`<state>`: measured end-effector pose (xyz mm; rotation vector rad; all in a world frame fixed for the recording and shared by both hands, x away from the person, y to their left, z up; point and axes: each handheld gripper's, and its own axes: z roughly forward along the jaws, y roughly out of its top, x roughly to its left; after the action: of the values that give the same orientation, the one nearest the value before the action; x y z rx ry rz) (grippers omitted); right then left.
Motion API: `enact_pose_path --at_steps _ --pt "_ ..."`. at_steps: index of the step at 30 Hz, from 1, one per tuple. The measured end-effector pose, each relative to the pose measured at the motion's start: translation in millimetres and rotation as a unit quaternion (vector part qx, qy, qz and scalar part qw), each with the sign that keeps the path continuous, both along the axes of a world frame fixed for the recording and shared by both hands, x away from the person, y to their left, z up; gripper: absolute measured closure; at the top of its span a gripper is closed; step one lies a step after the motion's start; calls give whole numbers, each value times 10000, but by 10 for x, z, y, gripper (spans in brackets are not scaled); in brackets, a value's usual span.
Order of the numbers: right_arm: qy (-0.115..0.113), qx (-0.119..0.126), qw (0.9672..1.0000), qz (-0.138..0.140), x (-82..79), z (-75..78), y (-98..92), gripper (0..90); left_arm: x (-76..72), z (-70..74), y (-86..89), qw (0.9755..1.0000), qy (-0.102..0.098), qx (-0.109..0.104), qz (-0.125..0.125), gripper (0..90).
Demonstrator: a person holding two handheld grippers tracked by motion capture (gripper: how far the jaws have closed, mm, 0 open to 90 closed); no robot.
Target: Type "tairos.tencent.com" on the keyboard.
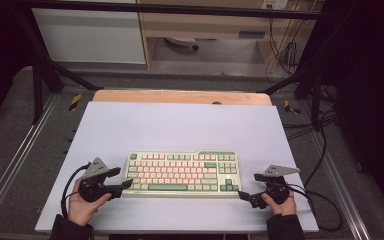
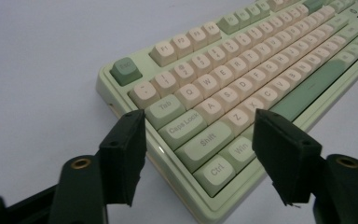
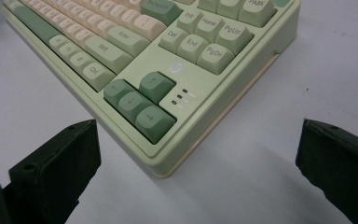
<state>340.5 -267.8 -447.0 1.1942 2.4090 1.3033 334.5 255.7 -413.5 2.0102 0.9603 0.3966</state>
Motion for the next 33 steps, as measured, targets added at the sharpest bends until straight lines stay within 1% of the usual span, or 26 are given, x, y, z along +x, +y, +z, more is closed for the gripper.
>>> enact_pose_path --at_steps 1,7,9,10,11,16,19,22,30,33 --pt "-2 -5 10000 6 1 -1 -1 5 2 11 -8 10000 -3 -23 42 424" --pt "3 7 10000 11 0 -2 2 5 29 69 -54 9999 -29 35 150 560" --pt "5 0 10000 15 1 -4 3 5 38 78 -64 9999 -28 60 148 604" --pt "5 0 10000 15 1 -4 3 5 49 87 -74 9999 -24 60 136 604" --pt "18 6 10000 9 1 -6 6 5 60 95 -90 9999 -30 44 148 648" --pt "6 4 10000 13 0 -2 1 5 108 128 -176 9999 -31 68 108 739" --pt "7 2 10000 18 1 -3 3 5 144 142 -254 9999 -29 76 76 778" --pt "25 4 10000 12 1 -3 4 5 164 149 -288 9999 -18 93 43 814" --pt "7 -13 10000 25 6 -9 6 5 242 143 -456 9999 25 150 -49 864" --pt "13 -7 10000 24 5 -9 7 5 260 138 -489 9999 57 108 -80 879"
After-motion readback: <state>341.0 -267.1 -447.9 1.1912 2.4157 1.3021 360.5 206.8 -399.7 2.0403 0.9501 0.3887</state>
